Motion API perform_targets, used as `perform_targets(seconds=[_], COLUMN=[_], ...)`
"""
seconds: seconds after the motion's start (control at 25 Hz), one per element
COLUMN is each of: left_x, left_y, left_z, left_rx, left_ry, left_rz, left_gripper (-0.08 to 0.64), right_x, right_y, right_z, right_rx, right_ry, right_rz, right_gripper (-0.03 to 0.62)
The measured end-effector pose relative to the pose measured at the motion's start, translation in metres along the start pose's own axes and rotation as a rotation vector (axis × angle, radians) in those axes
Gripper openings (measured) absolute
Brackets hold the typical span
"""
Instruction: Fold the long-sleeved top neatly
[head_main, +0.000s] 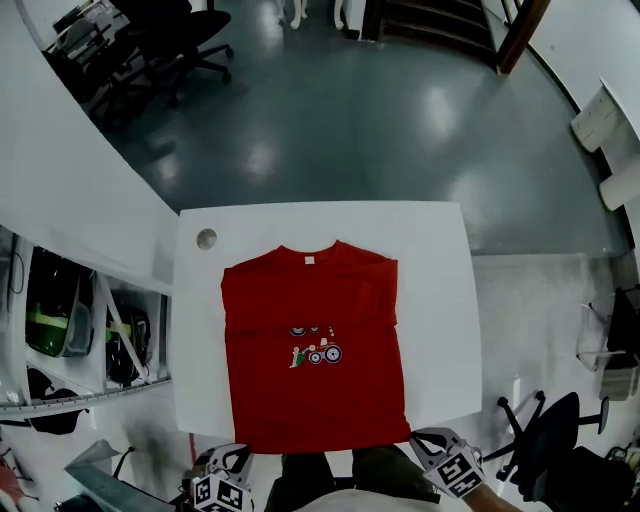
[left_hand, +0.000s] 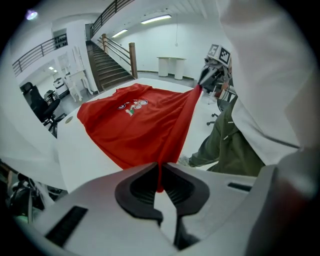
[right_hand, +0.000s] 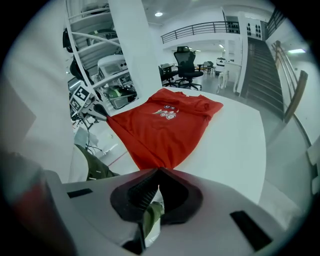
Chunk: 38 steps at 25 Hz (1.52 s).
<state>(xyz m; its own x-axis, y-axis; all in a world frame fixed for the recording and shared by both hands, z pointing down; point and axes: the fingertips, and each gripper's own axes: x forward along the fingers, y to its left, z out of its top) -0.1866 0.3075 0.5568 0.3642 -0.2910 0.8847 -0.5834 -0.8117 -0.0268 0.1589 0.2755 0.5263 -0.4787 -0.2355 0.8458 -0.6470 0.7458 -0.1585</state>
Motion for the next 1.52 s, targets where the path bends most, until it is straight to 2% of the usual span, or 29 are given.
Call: perform_targets(seconds=[0.12, 0.32, 0.64, 1.2, 1.52], left_x=[-0.007, -0.026, -0.037, -0.014, -0.001], left_y=[0.005, 0.048, 0.128, 0.217, 0.257], left_z=[0.001, 0.047, 0.108, 0.168, 0.199], left_rx=[0.012, -0.011, 0.016, 0.041, 0.032], left_ry=[-0.014, -0.104, -0.207, -0.235, -0.248], left_rz=[-0.001, 0.049, 0.145, 0.194, 0.185], left_gripper=[0.026, 0.026, 0.026, 0.025, 0.025], right_x=[-0.008, -0.018, -0.024, -0.010, -0.001], right_y=[-0.002, -0.023, -0.076, -0.151, -0.194], right_z=[0.011, 0.053, 0.135, 0.211, 0.248], right_rx=[0.000, -0.010, -0.036, -0.024, 0.003], right_ry=[-0.023, -0.101, -0.225, -0.294, -0.329], right_rz=[-0.016, -0.062, -0.127, -0.159, -0.170], right_gripper=[0.020, 0.020, 0.020, 0.020, 0.020])
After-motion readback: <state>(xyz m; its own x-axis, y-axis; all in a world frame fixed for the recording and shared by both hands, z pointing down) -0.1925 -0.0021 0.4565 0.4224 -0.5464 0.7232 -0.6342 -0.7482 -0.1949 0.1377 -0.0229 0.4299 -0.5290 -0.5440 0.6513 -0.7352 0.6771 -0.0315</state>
